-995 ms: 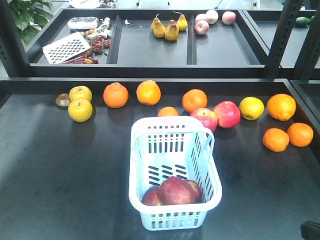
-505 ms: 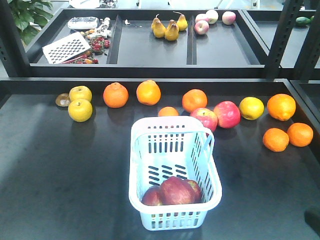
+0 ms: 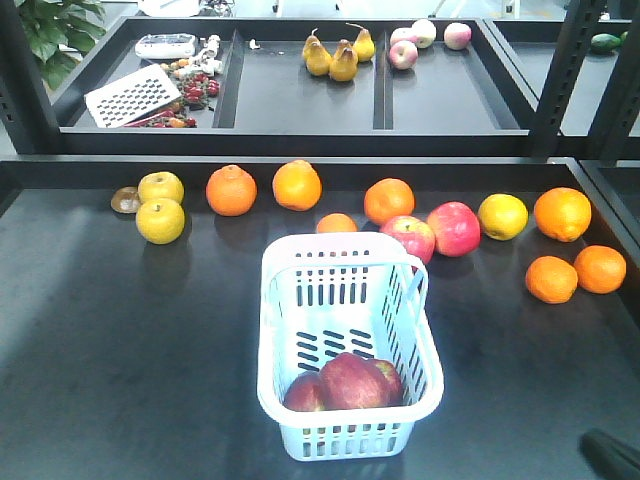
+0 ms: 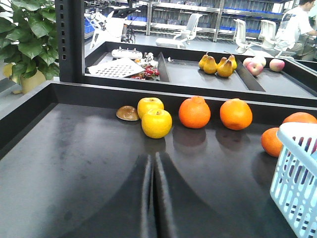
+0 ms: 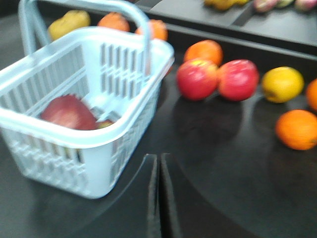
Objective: Pick three apples into basket with both arms
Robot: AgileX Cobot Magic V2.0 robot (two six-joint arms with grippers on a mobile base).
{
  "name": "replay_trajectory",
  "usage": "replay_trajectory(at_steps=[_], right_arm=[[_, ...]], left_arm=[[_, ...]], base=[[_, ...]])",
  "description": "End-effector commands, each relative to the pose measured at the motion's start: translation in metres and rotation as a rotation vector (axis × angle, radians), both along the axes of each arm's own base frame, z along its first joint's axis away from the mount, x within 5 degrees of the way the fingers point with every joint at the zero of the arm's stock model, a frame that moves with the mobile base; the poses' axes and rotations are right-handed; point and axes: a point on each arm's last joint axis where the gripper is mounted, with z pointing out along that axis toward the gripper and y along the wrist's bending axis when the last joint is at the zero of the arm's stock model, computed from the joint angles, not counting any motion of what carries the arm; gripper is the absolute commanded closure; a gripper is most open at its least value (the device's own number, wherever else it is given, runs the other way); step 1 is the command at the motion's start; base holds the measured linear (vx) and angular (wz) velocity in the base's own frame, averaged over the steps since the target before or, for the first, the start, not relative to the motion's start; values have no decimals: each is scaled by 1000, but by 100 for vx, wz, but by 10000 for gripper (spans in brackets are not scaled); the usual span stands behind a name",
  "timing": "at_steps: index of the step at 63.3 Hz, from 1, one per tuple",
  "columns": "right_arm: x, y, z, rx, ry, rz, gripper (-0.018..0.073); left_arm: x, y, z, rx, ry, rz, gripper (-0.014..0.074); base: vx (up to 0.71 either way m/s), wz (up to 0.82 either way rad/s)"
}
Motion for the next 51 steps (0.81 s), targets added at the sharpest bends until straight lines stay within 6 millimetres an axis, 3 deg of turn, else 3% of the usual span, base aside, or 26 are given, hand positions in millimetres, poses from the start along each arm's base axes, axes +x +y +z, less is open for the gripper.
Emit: replay_trajectory(at_steps=[1,14,31,51], right_arm=[[-2,-6,8,75,-135,-94,568],[-10,-16,8,103,-244,-227,568],[-10,-15,20,84,-382,-210,568],[-10,-15,20,96,-383,-212,568]], left_arm=[[-1,0,6,-6,-83,-3,603],[0,0,6,-6,-78,-2,603],[0,0,5,-6,-74,-2,603],[0,0,5,-6,-74,-2,603]], base=[[0,0],[0,0],[0,0],[0,0]])
